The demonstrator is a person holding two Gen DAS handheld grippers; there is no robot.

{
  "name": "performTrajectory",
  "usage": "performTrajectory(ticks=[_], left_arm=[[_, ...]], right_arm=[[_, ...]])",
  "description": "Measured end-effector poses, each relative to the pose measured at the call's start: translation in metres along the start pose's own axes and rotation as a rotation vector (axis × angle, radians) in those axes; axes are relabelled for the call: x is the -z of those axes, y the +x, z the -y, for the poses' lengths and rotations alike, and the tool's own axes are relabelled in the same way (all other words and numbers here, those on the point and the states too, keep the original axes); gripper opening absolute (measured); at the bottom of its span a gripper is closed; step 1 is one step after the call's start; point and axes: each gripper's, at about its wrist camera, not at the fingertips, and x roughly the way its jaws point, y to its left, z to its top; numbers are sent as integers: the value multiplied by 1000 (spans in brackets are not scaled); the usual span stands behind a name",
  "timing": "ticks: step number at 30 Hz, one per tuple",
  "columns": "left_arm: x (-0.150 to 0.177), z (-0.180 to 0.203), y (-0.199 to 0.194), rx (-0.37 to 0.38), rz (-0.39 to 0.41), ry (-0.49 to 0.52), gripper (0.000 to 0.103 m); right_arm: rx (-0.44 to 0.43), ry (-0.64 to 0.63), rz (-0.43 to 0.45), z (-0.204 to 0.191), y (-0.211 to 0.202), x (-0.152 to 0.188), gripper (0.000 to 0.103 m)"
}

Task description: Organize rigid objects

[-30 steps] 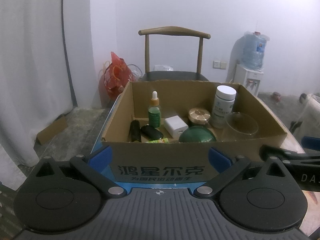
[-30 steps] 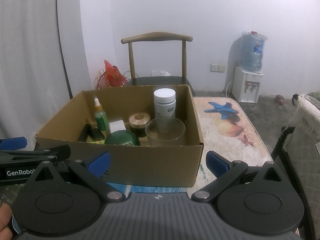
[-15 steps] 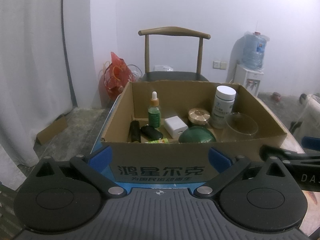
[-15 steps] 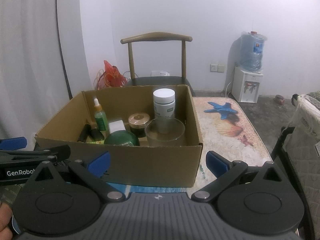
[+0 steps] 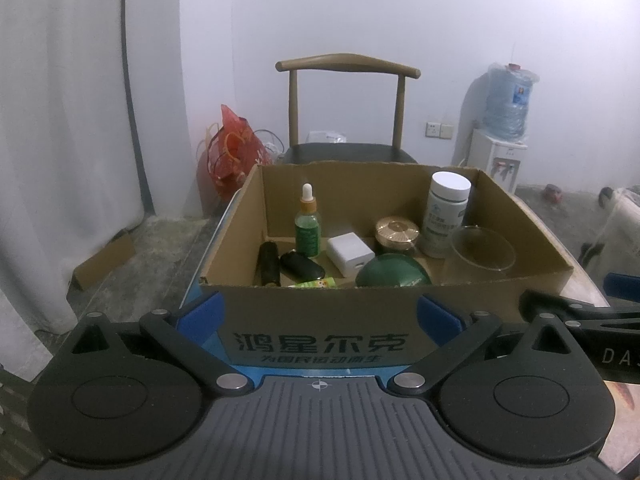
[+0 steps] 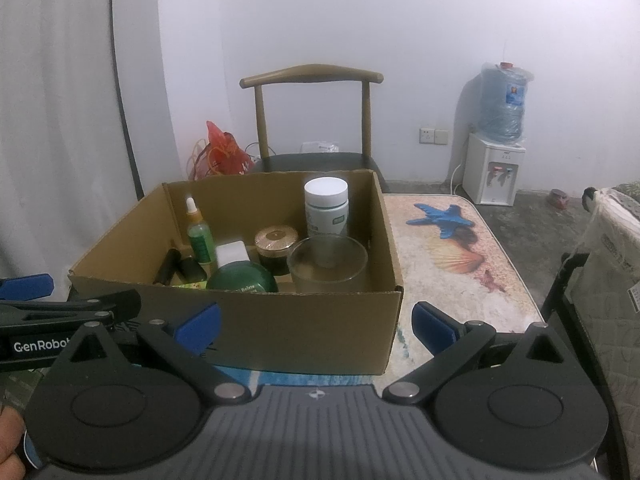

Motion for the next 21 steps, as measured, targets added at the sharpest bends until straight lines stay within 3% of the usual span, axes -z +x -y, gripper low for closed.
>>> performTrajectory(ticks=[21], left_arm=[[-1,2,-1,-2,1,-1,103]], right_arm=[[3,4,1,0,-2,0,103]])
